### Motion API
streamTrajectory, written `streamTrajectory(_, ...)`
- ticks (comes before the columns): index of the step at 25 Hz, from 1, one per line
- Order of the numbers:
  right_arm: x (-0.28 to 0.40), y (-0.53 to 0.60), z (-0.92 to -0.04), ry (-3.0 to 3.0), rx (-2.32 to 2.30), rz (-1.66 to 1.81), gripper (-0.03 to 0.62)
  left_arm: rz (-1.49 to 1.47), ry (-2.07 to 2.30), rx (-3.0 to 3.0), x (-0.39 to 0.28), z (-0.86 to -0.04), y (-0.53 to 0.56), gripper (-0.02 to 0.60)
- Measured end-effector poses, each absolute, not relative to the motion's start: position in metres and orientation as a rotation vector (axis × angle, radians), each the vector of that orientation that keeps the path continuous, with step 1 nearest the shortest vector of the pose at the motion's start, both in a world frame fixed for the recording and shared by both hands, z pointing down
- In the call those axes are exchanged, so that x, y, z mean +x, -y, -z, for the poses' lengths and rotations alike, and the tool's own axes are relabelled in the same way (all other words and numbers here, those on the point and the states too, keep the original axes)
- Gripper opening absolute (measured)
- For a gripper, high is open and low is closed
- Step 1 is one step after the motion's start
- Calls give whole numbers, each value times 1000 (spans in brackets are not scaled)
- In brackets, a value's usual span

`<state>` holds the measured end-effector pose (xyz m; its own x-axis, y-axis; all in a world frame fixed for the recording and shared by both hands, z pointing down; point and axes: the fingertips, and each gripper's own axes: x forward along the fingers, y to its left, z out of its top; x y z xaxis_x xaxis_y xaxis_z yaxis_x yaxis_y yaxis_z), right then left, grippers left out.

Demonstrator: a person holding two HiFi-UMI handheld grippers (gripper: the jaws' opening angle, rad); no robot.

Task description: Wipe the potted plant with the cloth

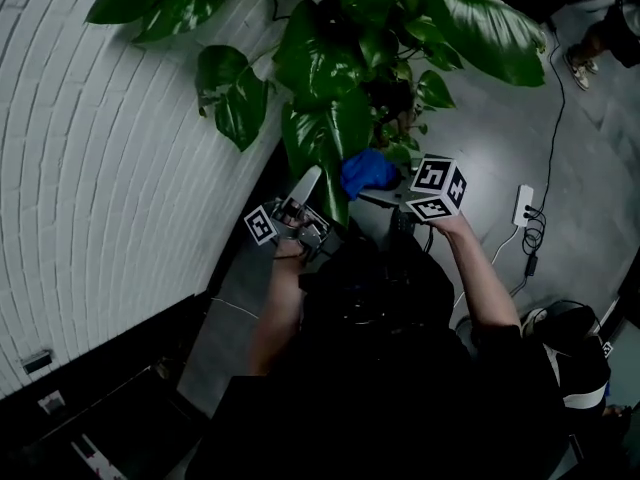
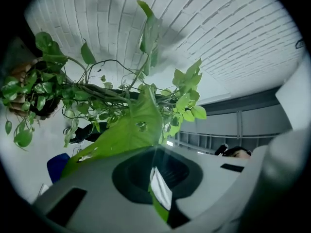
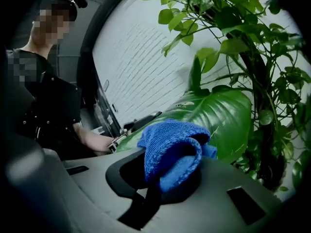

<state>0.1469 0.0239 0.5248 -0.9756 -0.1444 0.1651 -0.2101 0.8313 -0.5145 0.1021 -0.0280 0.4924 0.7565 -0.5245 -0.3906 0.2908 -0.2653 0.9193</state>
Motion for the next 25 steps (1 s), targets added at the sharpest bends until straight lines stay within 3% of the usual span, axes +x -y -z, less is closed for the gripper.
streamTrajectory(9,242,62,-425,3108,872,-739,60,798,189,1633,106,-494,26,26)
streamTrajectory(19,148,13,-492,3006,343,-773,60,828,170,1620,113,-489,27,26)
streamTrajectory(25,140,-38,-515,2980,228,-817,60,822,194,1625,110,-490,26,27)
